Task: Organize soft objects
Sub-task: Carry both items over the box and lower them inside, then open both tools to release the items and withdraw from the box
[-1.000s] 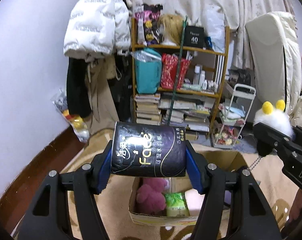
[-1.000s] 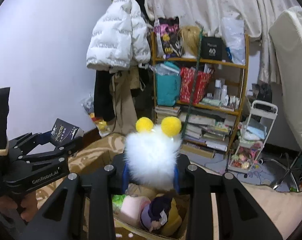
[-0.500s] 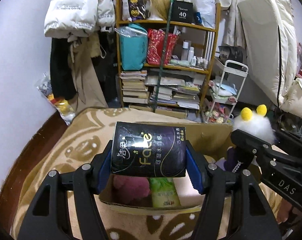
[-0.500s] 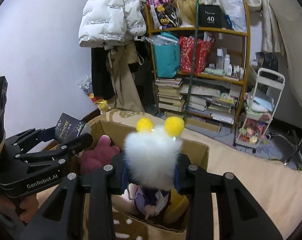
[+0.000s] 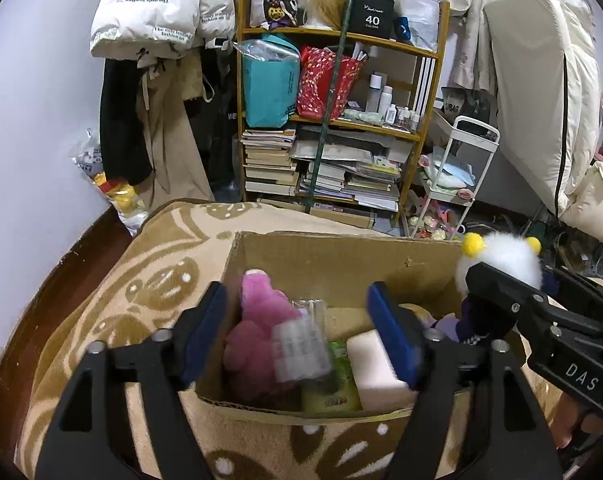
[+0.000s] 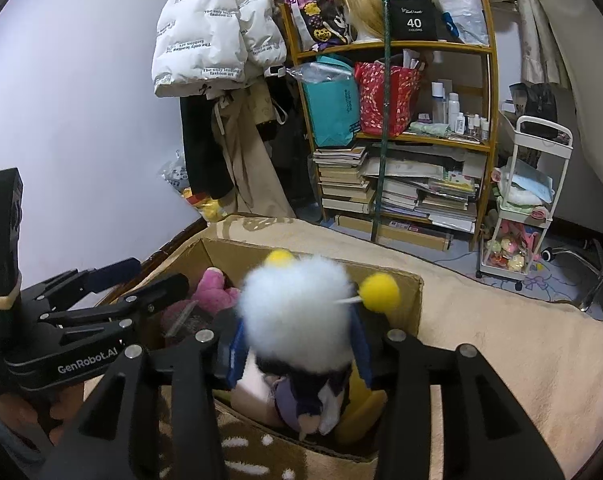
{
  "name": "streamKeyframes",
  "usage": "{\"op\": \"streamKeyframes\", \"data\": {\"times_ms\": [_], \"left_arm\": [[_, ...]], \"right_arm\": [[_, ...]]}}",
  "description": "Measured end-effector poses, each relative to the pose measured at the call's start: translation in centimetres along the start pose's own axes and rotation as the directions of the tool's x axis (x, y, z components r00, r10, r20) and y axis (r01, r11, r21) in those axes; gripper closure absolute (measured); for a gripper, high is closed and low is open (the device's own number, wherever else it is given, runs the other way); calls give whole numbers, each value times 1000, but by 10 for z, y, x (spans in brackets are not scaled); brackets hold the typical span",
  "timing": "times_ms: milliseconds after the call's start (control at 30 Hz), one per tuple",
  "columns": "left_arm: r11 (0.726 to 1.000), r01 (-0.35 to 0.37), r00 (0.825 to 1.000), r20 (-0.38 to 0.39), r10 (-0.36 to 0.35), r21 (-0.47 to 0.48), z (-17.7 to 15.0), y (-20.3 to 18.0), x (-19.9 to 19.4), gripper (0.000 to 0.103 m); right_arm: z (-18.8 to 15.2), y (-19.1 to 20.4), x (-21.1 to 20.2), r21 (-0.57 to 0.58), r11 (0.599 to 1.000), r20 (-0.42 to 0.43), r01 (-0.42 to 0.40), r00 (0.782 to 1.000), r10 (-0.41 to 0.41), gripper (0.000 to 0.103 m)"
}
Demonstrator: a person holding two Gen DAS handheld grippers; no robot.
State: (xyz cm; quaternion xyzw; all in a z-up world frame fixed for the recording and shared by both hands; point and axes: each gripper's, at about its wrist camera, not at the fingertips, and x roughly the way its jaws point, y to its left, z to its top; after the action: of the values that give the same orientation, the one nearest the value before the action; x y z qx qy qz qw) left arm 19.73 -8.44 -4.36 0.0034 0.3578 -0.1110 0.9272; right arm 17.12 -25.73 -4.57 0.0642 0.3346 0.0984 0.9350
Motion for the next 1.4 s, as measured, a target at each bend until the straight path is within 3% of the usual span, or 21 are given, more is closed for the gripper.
{"op": "streamKeyframes", "data": {"times_ms": [167, 300, 767, 900, 1000, 1133, 1300, 1400], "left_arm": [[1000, -6, 1000, 11, 6, 13, -1, -2, -4, 22], [999, -18, 1000, 14, 18, 29, -1, -4, -6, 20], [998, -63, 998, 27, 63, 16, -4, 7, -24, 18], [996, -89, 995, 41, 88, 22, -6, 11, -36, 15], [995, -99, 994, 56, 96, 35, -8, 10, -47, 13], [992, -114, 991, 73, 110, 62, -12, 6, -67, 8], [990, -128, 990, 71, 124, 54, -18, 9, -90, 7], [991, -130, 988, 82, 127, 31, -20, 13, -106, 6]], "right_arm": [[-2, -3, -2, 7, 1000, 2, 1, 1000, -1, 55], [-2, -8, -7, 30, 1000, 19, 8, 1000, -8, 45], [1, -12, -24, 63, 998, 34, 3, 999, -5, 44], [-1, -13, -35, 69, 997, 45, 23, 999, -26, 30], [-2, -16, -43, 92, 995, 46, 32, 998, -37, 29], [-2, -16, -60, 95, 993, 56, 69, 996, -75, 12], [4, -5, -88, 38, 994, 84, 99, 991, -102, 0], [6, 3, -106, 15, 994, 113, 108, 988, -109, 0]]}}
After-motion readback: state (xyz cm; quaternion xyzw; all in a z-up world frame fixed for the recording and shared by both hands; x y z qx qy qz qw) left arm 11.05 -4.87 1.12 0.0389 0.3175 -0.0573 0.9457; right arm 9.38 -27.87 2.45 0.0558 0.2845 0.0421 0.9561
